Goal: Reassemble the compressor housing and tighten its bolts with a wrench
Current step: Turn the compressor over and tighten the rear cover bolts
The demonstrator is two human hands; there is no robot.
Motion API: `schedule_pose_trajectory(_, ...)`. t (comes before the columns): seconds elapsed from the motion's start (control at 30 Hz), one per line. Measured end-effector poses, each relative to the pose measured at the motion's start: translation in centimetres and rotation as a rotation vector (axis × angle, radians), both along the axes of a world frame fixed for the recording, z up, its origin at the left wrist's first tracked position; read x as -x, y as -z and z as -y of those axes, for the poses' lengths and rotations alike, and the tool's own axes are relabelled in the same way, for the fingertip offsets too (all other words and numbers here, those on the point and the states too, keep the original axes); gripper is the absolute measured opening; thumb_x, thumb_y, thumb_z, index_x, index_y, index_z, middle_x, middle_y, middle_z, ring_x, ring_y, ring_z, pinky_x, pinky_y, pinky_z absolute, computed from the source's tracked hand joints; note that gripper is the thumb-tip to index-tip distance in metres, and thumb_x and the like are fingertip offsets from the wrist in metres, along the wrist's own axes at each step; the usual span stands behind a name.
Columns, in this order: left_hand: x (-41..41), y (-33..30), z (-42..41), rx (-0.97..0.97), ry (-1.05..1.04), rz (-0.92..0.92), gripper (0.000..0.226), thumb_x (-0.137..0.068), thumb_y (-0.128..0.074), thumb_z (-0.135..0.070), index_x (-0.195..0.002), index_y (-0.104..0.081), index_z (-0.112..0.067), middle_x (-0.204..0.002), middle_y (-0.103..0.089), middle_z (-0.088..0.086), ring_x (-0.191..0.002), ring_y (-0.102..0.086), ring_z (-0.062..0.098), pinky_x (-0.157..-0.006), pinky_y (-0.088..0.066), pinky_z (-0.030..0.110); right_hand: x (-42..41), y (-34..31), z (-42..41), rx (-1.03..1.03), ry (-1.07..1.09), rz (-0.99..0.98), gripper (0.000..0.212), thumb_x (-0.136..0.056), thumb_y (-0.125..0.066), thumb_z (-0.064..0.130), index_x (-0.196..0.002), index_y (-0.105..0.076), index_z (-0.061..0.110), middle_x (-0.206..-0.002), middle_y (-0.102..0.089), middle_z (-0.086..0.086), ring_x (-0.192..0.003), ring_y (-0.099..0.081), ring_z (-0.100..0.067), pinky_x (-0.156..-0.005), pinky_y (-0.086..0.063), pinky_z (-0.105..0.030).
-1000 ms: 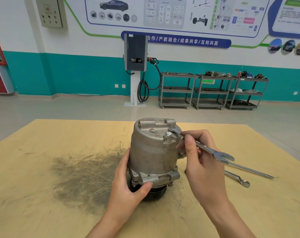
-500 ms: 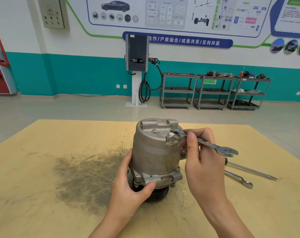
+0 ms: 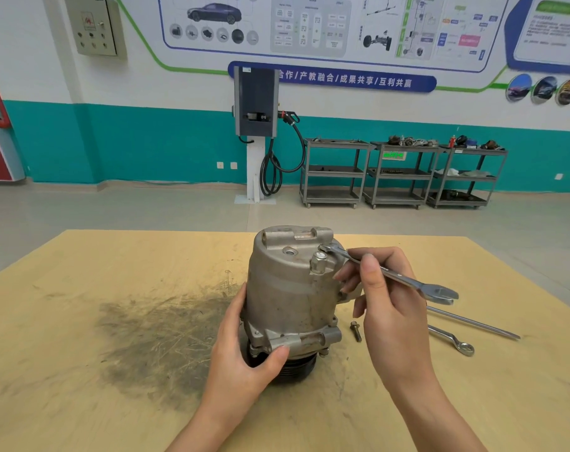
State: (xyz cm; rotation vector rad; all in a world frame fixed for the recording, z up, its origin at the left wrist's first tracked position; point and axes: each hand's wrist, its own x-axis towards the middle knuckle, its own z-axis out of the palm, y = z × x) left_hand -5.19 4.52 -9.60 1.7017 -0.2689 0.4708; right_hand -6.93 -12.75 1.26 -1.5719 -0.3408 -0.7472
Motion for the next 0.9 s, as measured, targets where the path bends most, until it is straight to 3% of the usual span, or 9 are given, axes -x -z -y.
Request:
schedule_pose_trajectory(0.3, 0.0, 0.0, -0.1, 0.004, 0.006, -0.003, 0.091, -0.063, -0.073, -0.057, -0.143, -0.03, -0.055, -0.142, -0.039, -0.044, -0.136, -0.039, -0.011, -0.101, -0.033, 0.0, 0.2, 0.6, -0.4, -0.072, -0.04, 0.004, 0.023, -0.096, -0.043, 0.035, -0.095, -0.059, 0.018, -0.082, -0.065, -0.007, -0.079, -0.06, -0.02, -0.066, -0.043, -0.036)
schedule_pose_trajectory(0.5, 0.2, -0.1, -0.1, 0.003, 0.011, -0.01, 0.092, -0.063, -0.072, -0.057, -0.143, -0.028, -0.053, -0.142, -0.04, -0.043, -0.135, -0.038, -0.015, -0.1, -0.032, -0.001, -0.5, 0.1, 0.4, -0.187, -0.064, -0.025, 0.029, -0.101, -0.043, 0.032, -0.093, -0.058, 0.01, -0.079, -0.068, -0.009, -0.072, -0.061, -0.019, -0.052, -0.044, -0.028)
schedule_pose_trajectory(0.67, 0.1, -0.2, -0.1, 0.006, 0.007, -0.026, 0.093, -0.061, -0.071, -0.059, -0.144, -0.029, -0.051, -0.149, -0.041, -0.029, -0.136, -0.04, -0.011, -0.107, -0.036, 0.012, -0.2, 0.4, 0.4, 0.049, -0.029, 0.04, 0.019, -0.098, -0.04, 0.028, -0.095, -0.057, 0.02, -0.086, -0.068, 0.0, -0.078, -0.062, -0.014, -0.061, -0.046, -0.021)
schedule_pose_trajectory(0.77, 0.1, -0.2, -0.1, 0.005, 0.012, -0.03, 0.093, -0.061, -0.072, -0.059, -0.144, -0.031, -0.05, -0.149, -0.041, -0.028, -0.137, -0.04, -0.009, -0.109, -0.036, 0.016, 0.0, 0.8, 0.0, 0.094, 0.009, 0.068, 0.015, -0.099, -0.043, 0.032, -0.097, -0.056, 0.025, -0.084, -0.066, 0.007, -0.078, -0.061, -0.009, -0.064, -0.044, -0.013)
schedule_pose_trajectory(0.9, 0.2, -0.2, 0.0, 0.008, 0.012, -0.035, 0.094, -0.061, -0.073, -0.058, -0.144, -0.029, -0.052, -0.147, -0.041, -0.035, -0.137, -0.039, -0.01, -0.11, -0.036, 0.019, 0.2, 0.8, -0.6, 0.121, 0.037, 0.063, 0.017, -0.094, -0.041, 0.048, -0.096, -0.054, 0.037, -0.084, -0.065, 0.011, -0.08, -0.062, -0.01, -0.063, -0.046, -0.017)
